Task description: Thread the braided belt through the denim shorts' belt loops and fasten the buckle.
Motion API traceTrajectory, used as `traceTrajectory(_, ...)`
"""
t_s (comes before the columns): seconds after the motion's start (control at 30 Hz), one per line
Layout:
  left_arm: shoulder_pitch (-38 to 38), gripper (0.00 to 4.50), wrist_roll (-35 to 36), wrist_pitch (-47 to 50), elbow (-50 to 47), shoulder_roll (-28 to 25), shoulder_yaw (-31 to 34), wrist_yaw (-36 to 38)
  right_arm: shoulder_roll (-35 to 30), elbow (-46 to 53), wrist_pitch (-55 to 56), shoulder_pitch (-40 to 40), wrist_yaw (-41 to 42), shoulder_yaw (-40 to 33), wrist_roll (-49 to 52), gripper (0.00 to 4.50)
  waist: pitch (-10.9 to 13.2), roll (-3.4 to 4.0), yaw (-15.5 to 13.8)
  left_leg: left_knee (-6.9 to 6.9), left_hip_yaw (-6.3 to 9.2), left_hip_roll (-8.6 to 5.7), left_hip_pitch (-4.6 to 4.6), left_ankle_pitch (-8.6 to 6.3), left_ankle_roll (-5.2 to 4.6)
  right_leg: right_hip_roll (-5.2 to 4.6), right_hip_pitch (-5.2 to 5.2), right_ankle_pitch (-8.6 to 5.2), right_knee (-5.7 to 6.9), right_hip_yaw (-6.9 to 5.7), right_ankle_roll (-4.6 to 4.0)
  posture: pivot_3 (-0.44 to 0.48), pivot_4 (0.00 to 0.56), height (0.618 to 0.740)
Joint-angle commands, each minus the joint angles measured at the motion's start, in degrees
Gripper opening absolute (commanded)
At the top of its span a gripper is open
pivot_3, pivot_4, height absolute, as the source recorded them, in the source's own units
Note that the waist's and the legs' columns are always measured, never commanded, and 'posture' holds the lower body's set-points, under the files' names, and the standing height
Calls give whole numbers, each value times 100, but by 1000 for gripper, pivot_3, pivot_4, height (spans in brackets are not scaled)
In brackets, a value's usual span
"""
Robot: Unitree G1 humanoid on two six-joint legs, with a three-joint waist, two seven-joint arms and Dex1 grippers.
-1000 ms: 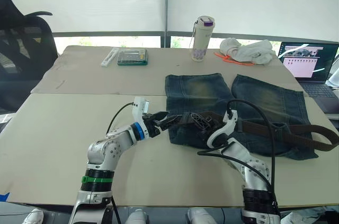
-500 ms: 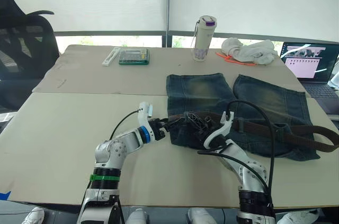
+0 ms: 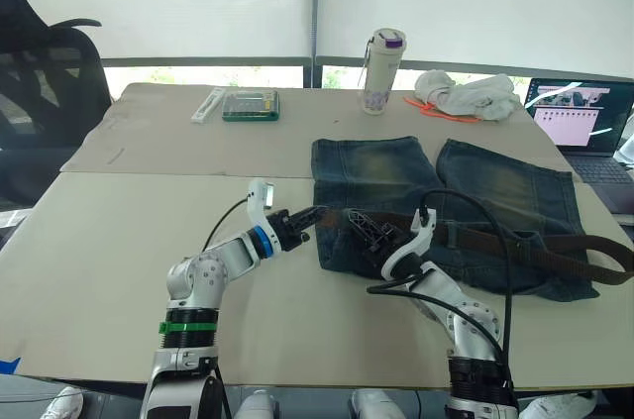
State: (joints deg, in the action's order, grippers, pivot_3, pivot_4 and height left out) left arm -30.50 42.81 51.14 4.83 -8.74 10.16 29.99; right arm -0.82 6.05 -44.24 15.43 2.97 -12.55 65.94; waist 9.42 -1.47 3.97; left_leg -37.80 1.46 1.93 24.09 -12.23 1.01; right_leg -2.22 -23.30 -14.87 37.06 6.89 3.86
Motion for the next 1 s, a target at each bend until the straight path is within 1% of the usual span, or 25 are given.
traceTrajectory(0.03,-229,0,-63,-283,-40,-167,100,69,-504,930,-251,-257,507,195,33,2576,0,1,-4,0,0,-1,4,0,0,0,-2,0,-4,0,1,0,150,737)
traceTrajectory(0.07,-236,0,-92,-330,-16,-206,95,70,-630,1050,-280,-316,562,222,21,2873,0,1,-8,0,1,-1,6,0,0,0,-2,0,-6,0,1,0,150,737)
traceTrajectory(0.17,-233,0,-433,-600,57,-458,-65,106,-1372,1501,-353,-545,1027,325,-236,3935,1,0,-6,0,0,-4,6,0,0,-4,-2,0,-7,0,1,0,150,737)
traceTrajectory(0.2,-197,0,-803,-816,78,-702,-316,192,-1786,1699,-221,-652,1356,350,-525,4233,1,0,1,0,0,-4,5,0,0,-4,-2,-1,-7,-1,1,0,150,737)
traceTrajectory(0.3,-158,0,-1527,-1322,145,-1179,-776,326,-2544,1879,137,-830,1952,247,-1093,4233,2,0,-1,2,-1,-6,4,0,0,-3,-2,-2,-8,1,2,0,150,737)
traceTrajectory(0.37,-235,0,-1798,-1564,270,-1376,-797,254,-2969,1782,414,-931,2323,67,-1426,4233,2,-1,-20,2,-2,-6,3,0,0,-3,-2,-1,-9,1,2,0,150,737)
traceTrajectory(0.43,-357,0,-2211,-1957,490,-1671,-778,114,-3570,1589,668,-1091,2787,-195,-1811,4233,4,-2,-48,2,-2,-6,5,0,0,-4,-2,-2,-12,1,3,0,150,737)
traceTrajectory(0.5,-396,0,-2614,-2326,632,-1925,-860,68,-3955,1417,834,-1210,3101,-416,-2036,4233,7,-7,-79,2,-3,-9,6,0,0,-7,-2,-2,-17,1,4,0,150,737)
traceTrajectory(0.6,-401,0,-3039,-2591,825,-2158,-917,-105,-4292,1067,1008,-1313,3394,-774,-2230,4233,7,-7,-102,3,-3,-7,7,0,0,-7,-1,-1,-22,1,3,0,150,737)
traceTrajectory(0.67,-394,0,-3488,-2594,969,-2371,-1000,-414,-4612,701,1156,-1342,3588,-1072,-2489,4233,7,-8,-142,2,-3,-7,6,0,0,-8,1,-1,-22,1,3,0,150,737)
traceTrajectory(0.8,-361,0,-4016,-2346,1102,-2595,-1003,-893,-5095,-19,1363,-1193,3603,-1326,-3068,4233,8,-9,-155,2,-5,-14,8,0,0,-17,1,-1,-23,1,5,0,150,737)
traceTrajectory(1.0,-267,0,-4358,-2164,1232,-2802,-896,-1193,-5605,-626,1432,-997,3803,-1341,-3599,4233,8,-9,-137,2,-6,-13,4,0,0,-16,2,-1,-18,1,5,0,150,737)
